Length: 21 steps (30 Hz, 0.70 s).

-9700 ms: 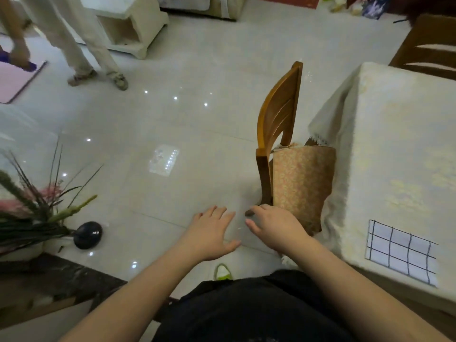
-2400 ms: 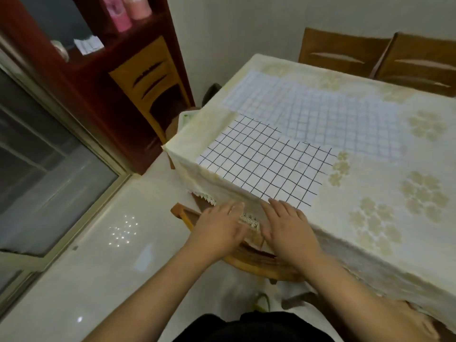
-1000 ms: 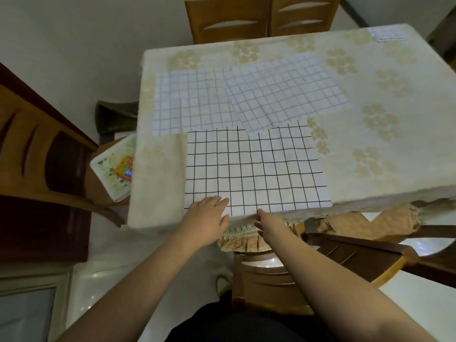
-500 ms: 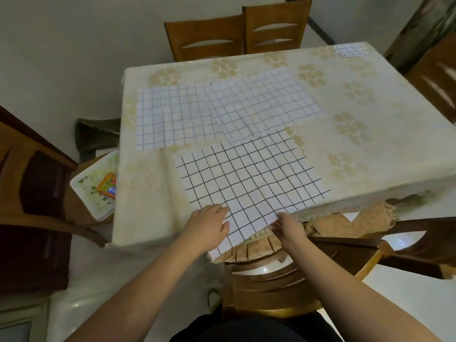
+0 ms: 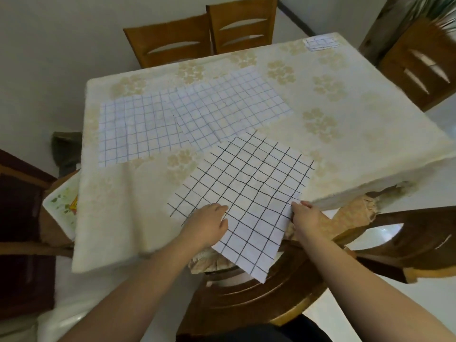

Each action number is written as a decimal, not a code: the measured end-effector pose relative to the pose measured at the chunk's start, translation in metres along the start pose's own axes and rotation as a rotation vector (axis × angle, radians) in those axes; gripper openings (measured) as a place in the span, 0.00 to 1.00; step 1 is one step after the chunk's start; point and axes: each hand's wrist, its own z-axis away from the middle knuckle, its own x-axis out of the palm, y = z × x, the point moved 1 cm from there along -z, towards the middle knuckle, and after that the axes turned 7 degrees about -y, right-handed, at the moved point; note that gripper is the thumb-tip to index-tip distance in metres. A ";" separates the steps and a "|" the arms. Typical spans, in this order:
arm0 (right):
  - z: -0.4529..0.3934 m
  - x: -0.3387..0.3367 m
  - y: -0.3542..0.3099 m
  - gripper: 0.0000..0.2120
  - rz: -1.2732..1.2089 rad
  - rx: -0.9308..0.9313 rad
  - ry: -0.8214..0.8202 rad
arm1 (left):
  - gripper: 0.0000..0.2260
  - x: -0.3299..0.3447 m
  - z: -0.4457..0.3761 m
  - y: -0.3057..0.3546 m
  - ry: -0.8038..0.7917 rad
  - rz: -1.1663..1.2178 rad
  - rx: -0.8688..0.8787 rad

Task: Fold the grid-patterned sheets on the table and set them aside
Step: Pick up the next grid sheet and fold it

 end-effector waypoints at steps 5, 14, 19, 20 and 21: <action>-0.043 -0.025 -0.035 0.06 0.194 -0.136 -0.021 | 0.21 -0.001 -0.040 0.014 0.003 0.019 -0.017; -0.105 -0.045 -0.063 0.08 0.333 -0.261 -0.111 | 0.18 -0.013 -0.107 0.006 0.038 0.307 -0.117; -0.118 -0.047 -0.060 0.09 0.441 -0.274 -0.195 | 0.14 -0.022 -0.139 -0.020 0.262 0.821 -0.407; -0.119 -0.046 -0.059 0.09 0.464 -0.281 -0.208 | 0.15 -0.024 -0.144 -0.026 0.301 0.860 -0.462; -0.119 -0.046 -0.058 0.09 0.483 -0.282 -0.219 | 0.15 -0.026 -0.149 -0.032 0.328 0.872 -0.505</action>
